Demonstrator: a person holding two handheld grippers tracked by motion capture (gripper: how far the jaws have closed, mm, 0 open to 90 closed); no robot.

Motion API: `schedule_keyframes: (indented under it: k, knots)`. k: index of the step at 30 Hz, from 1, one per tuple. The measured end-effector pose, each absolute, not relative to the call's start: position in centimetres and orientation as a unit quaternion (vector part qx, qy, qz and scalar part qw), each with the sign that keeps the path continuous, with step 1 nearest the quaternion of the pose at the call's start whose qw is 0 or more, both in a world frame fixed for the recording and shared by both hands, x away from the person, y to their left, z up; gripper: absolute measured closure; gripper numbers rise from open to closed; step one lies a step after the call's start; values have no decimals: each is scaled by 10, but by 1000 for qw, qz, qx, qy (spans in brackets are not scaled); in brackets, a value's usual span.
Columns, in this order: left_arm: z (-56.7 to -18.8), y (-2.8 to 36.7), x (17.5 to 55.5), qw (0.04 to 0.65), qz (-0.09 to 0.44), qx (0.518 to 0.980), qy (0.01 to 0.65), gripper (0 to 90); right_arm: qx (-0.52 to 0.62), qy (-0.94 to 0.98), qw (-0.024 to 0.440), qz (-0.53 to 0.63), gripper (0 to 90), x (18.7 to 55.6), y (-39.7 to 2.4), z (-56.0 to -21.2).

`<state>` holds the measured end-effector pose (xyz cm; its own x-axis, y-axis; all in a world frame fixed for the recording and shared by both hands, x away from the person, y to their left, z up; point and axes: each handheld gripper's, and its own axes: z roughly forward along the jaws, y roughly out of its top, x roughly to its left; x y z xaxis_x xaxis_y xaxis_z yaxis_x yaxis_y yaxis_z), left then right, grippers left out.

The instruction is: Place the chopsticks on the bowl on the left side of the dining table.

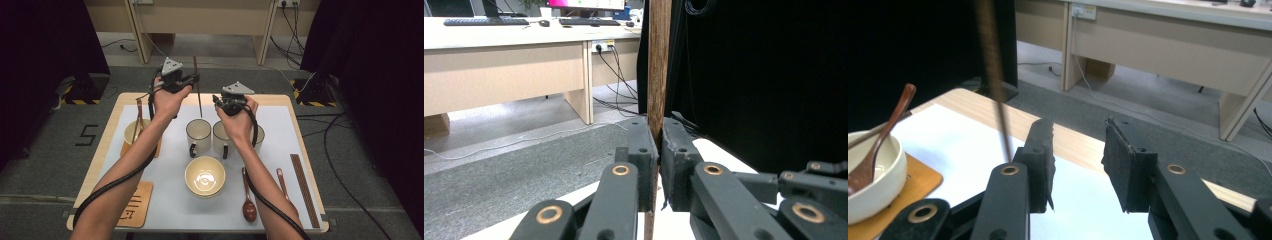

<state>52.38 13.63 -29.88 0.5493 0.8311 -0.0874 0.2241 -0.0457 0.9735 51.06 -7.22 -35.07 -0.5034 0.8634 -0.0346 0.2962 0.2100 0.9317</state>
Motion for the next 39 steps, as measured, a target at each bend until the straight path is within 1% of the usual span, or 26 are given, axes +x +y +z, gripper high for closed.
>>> schedule_keyframes:
  k: [9,21,39]
  knots:
    - [-297,154,515,565,281,668,395,835,416,728,299,455,636,505,-96,-351]
    - [-295,167,507,553,296,670,396,836,435,728,300,436,615,500,-122,-357]
    - [-302,192,496,538,301,671,413,836,456,714,312,431,596,483,-156,-364]
